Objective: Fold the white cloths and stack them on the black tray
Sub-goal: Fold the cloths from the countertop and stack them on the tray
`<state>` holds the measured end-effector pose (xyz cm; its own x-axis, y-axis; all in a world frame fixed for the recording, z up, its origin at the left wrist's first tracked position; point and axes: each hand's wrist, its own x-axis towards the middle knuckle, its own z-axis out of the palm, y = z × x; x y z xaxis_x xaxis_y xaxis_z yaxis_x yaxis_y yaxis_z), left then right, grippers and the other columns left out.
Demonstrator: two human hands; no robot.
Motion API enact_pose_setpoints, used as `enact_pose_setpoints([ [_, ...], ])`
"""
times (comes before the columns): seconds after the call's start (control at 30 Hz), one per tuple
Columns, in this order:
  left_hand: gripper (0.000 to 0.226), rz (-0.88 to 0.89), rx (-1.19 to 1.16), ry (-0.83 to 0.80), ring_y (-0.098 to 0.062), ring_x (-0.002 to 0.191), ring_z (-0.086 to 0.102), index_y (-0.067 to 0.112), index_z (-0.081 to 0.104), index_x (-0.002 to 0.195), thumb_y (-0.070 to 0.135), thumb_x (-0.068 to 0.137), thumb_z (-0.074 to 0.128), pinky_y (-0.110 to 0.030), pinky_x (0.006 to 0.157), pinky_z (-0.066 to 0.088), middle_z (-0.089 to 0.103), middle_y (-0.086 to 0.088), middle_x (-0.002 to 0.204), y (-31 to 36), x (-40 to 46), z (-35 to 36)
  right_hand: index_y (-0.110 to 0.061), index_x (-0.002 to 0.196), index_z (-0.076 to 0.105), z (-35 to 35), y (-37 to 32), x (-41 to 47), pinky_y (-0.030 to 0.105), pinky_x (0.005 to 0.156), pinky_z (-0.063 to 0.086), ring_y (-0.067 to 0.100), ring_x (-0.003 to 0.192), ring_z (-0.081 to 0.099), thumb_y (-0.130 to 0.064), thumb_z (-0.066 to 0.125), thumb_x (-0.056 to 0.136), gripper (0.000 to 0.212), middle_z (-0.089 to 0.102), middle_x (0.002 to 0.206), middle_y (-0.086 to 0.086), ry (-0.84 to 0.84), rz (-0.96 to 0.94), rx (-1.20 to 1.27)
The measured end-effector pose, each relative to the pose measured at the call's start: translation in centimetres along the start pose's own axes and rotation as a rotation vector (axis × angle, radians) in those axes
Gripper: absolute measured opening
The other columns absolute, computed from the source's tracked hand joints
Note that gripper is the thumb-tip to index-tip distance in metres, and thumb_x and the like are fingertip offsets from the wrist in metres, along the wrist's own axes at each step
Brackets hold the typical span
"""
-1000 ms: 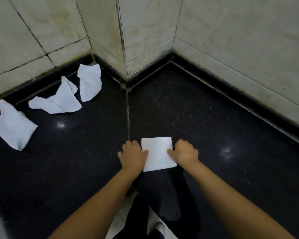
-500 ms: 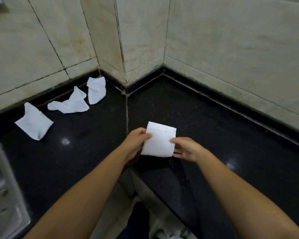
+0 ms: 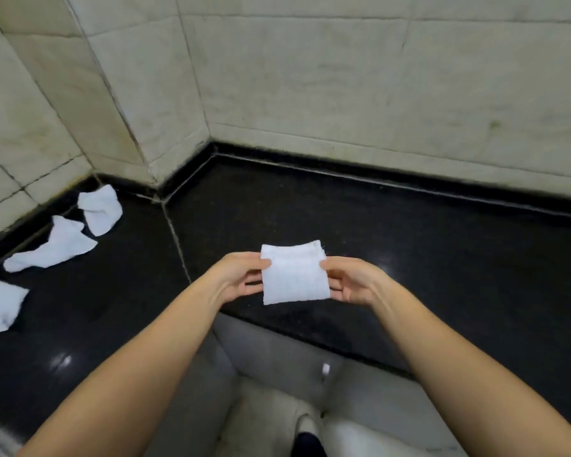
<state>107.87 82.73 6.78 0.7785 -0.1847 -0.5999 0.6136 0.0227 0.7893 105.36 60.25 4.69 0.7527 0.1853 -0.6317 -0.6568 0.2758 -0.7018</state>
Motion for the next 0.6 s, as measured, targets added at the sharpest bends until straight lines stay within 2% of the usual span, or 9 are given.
enact_pose_setpoints([
  [0.17,0.019,-0.142,0.113,-0.203,-0.021,0.092,0.066,0.012,0.064,0.098,-0.001,0.084,0.062,-0.042,0.078,0.054,0.069,-0.007,0.101,-2.9,-2.3,7.6,-0.015,0.091,0.064,-6.2,4.5,-9.6,0.031,0.069,0.056,0.013,0.071,0.063,-0.005,0.056,0.088,0.014,0.066,0.085,0.001,0.229,-0.081,0.088],
  [0.3,0.020,-0.221,0.202,-0.422,-0.020,0.091,0.064,0.014,0.063,0.098,-0.001,0.087,0.057,-0.047,0.085,0.050,0.068,-0.004,0.099,-6.1,-5.2,15.8,-0.016,0.085,0.060,-12.2,9.1,-18.1,0.029,0.066,0.056,0.015,0.072,0.062,-0.004,0.054,0.088,0.014,0.064,0.087,0.002,0.355,-0.096,0.246],
  [0.4,0.024,-0.246,0.335,-0.583,-0.018,0.094,0.064,0.017,0.061,0.103,0.001,0.086,0.058,-0.046,0.084,0.051,0.066,-0.003,0.104,-8.3,-7.4,23.7,-0.016,0.091,0.060,-17.4,12.4,-25.1,0.028,0.063,0.057,0.014,0.067,0.065,-0.005,0.052,0.089,0.014,0.064,0.089,0.003,0.411,-0.151,0.361],
  [0.5,0.020,-0.245,0.460,-0.711,-0.017,0.091,0.063,0.017,0.063,0.096,0.000,0.085,0.059,-0.044,0.083,0.052,0.067,-0.003,0.100,-10.8,-10.2,32.7,-0.015,0.102,0.061,-23.3,15.5,-32.4,0.030,0.061,0.060,0.015,0.067,0.069,-0.004,0.054,0.088,0.019,0.066,0.094,0.006,0.487,-0.231,0.507],
  [0.6,0.025,-0.248,0.548,-0.852,-0.017,0.092,0.064,0.017,0.063,0.103,0.000,0.085,0.060,-0.043,0.079,0.055,0.067,-0.003,0.103,-13.8,-13.1,42.9,-0.016,0.095,0.063,-29.8,18.2,-39.9,0.030,0.058,0.059,0.015,0.061,0.069,-0.002,0.055,0.087,0.017,0.067,0.086,0.005,0.568,-0.307,0.615],
])
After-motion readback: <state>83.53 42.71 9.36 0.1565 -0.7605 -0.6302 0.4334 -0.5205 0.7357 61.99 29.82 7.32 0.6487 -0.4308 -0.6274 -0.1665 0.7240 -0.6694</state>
